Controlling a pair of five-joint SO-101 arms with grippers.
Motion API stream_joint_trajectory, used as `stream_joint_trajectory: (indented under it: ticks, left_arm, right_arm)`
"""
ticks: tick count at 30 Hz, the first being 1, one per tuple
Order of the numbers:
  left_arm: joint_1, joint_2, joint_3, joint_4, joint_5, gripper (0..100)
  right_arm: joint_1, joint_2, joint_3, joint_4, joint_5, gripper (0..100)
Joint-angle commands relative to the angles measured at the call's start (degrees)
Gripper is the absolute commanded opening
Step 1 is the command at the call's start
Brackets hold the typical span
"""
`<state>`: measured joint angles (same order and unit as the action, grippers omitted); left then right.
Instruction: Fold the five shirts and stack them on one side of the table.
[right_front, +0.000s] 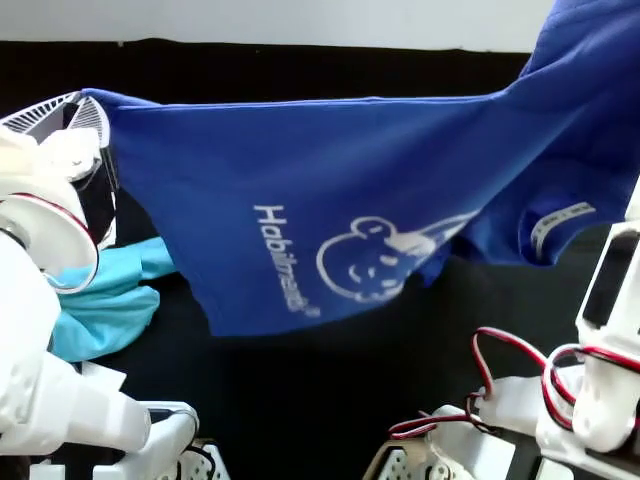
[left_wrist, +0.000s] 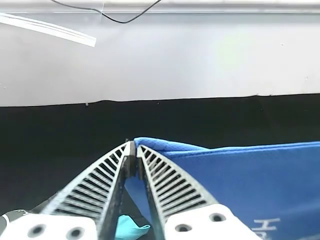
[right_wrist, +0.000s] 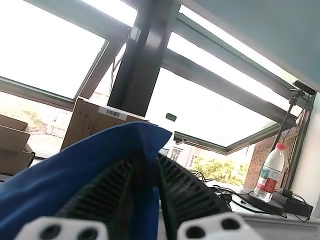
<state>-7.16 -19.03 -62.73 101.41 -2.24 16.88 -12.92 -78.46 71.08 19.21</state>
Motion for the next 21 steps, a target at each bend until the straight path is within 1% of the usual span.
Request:
stream_joint_trajectory:
  ticks: [1,9,13,17,21]
  left_arm:
    - [-0.6,1.0,-0.6,-0.2,-0.1,1]
    - [-0.3,4.4,-0.9,-0.2,0.1,1]
    - [-0.3,3.1,-1.0,-0.2,0.1,1]
    - [-0.3,0.0,-0.9,-0.2,0.1,1]
    - [-0.6,-3.6,-0.9,-0.2,0.0,1]
  right_arm:
    - [-0.5,0.3,3.4,-2.1,-0.2,0.5]
    - [-0.5,-0.1,13.9,-1.5,-0.3,0.5]
    - [-0.3,-1.0,11.5,-0.7,-0.2,0.5]
    - [-0.5,-4.7,9.7,3.1,-0.2,0.5]
    - [-0.4,-8.7,10.2,3.7,-0.2,0.5]
